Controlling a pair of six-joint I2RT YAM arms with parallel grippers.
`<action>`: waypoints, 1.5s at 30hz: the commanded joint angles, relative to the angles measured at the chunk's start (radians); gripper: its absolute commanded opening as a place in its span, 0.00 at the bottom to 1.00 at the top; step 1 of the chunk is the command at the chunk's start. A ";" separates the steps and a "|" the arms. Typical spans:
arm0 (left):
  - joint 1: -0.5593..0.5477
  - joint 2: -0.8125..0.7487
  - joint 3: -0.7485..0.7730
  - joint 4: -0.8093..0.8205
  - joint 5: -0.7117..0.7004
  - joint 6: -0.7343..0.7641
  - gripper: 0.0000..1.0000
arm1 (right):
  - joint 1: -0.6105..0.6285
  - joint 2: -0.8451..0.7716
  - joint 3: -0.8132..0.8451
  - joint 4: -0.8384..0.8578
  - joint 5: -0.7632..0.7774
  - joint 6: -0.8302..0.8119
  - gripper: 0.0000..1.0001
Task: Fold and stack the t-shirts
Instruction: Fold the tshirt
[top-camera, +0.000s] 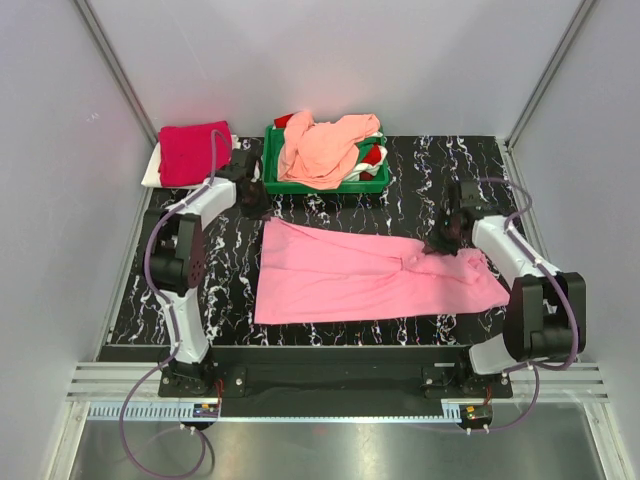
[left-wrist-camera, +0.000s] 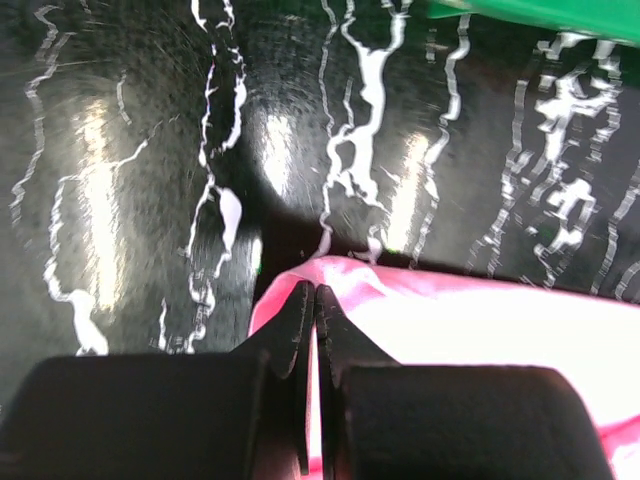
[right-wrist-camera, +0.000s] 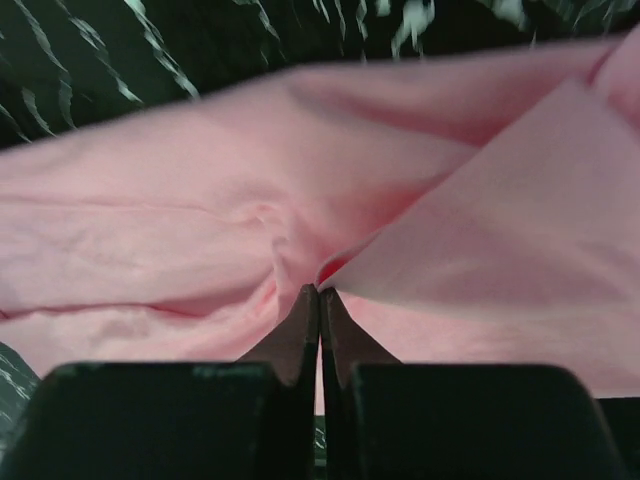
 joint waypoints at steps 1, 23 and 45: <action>0.006 -0.100 0.023 -0.026 -0.026 0.034 0.00 | -0.047 0.016 0.230 -0.051 0.093 -0.074 0.00; 0.020 -0.187 0.009 -0.068 0.023 0.092 0.00 | -0.095 0.373 0.798 -0.015 0.084 -0.357 0.00; 0.018 -0.345 -0.138 -0.075 0.034 0.125 0.00 | -0.075 0.071 0.456 0.024 0.206 -0.371 0.00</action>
